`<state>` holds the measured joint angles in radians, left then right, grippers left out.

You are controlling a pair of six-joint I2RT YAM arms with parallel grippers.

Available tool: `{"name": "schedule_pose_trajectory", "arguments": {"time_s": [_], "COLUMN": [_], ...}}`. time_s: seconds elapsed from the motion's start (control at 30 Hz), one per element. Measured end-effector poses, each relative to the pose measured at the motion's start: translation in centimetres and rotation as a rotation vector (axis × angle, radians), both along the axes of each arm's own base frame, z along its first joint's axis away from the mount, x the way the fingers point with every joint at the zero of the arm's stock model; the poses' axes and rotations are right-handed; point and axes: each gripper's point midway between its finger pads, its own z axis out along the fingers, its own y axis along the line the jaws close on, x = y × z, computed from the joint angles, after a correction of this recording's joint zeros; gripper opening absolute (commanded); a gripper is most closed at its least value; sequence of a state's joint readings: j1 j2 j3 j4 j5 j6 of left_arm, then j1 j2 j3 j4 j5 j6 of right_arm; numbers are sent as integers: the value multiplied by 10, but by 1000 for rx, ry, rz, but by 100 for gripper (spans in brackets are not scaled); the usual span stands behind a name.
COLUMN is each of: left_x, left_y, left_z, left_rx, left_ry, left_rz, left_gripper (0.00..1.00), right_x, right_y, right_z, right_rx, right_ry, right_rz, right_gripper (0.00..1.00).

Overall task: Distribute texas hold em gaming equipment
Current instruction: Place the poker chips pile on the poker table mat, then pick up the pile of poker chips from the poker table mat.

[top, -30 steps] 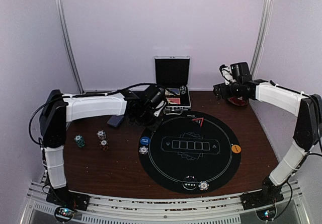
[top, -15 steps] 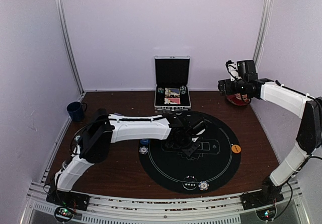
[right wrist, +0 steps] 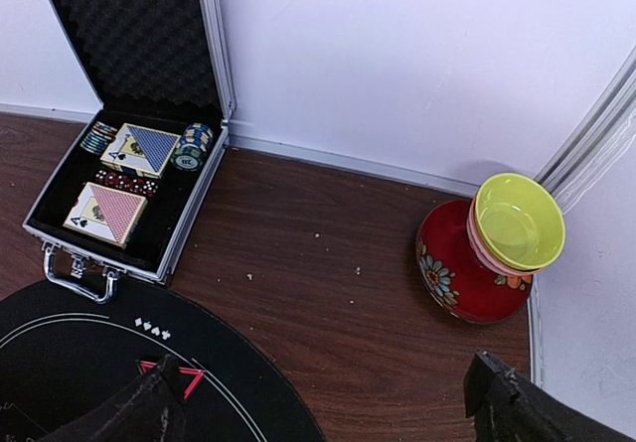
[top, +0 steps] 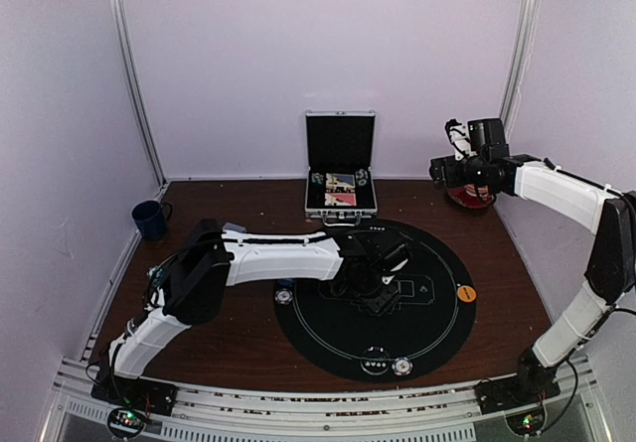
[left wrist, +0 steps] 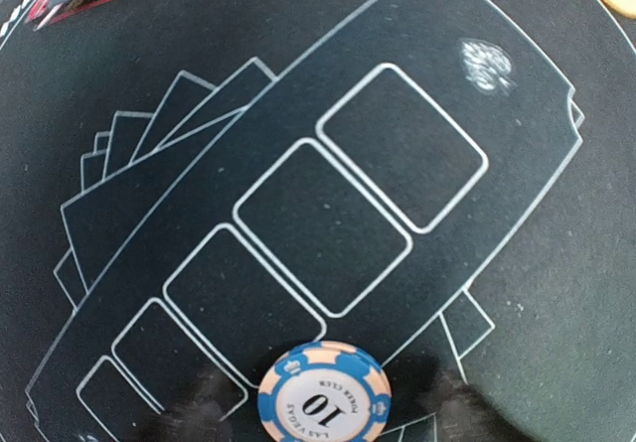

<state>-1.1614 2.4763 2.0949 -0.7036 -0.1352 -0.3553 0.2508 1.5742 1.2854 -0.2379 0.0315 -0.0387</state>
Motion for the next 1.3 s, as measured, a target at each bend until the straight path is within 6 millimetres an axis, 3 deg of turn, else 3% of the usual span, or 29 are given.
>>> {"name": "schedule_pose_trajectory", "arguments": {"time_s": [0.07,0.27,0.33,0.4,0.5,0.6,0.67,0.77,0.8,0.83,1.1,1.2,1.3], "left_x": [0,5,8,11,16,30,40,47,40,39,14,14,16], "left_y": [-1,4,11,24,59,120,159,224,276,279,331,334,332], "left_z": [1,16,32,63,119,173,189,183,163,162,145,141,140], "left_rx": [-2,3,11,-2,-45,-96,-108,-79,-17,-12,-23,-28,-38], "left_ry": [0,-27,-52,-87,-139,-196,-222,-229,-214,-212,-232,-239,-245], "left_rz": [-1,30,47,73,129,235,308,412,477,479,522,524,517], "left_gripper": [98,98,98,98,98,98,98,98,98,98,98,98,98], "right_x": [-1,-9,-14,-20,-37,-65,-91,-128,-153,-153,-178,-189,-197], "right_y": [0,10,15,23,48,94,129,171,193,193,194,193,195], "right_z": [-1,8,19,29,27,6,-15,-53,-95,-95,-174,-196,-204], "right_rx": [-4,-4,5,2,-32,-82,-118,-178,-236,-236,-363,-400,-419], "right_ry": [6,45,47,43,72,148,211,323,443,443,640,695,717], "right_rz": [5,76,111,149,230,377,495,652,748,748,802,824,853], "right_gripper": [100,100,100,100,100,100,100,100,100,100,100,99,99]}}
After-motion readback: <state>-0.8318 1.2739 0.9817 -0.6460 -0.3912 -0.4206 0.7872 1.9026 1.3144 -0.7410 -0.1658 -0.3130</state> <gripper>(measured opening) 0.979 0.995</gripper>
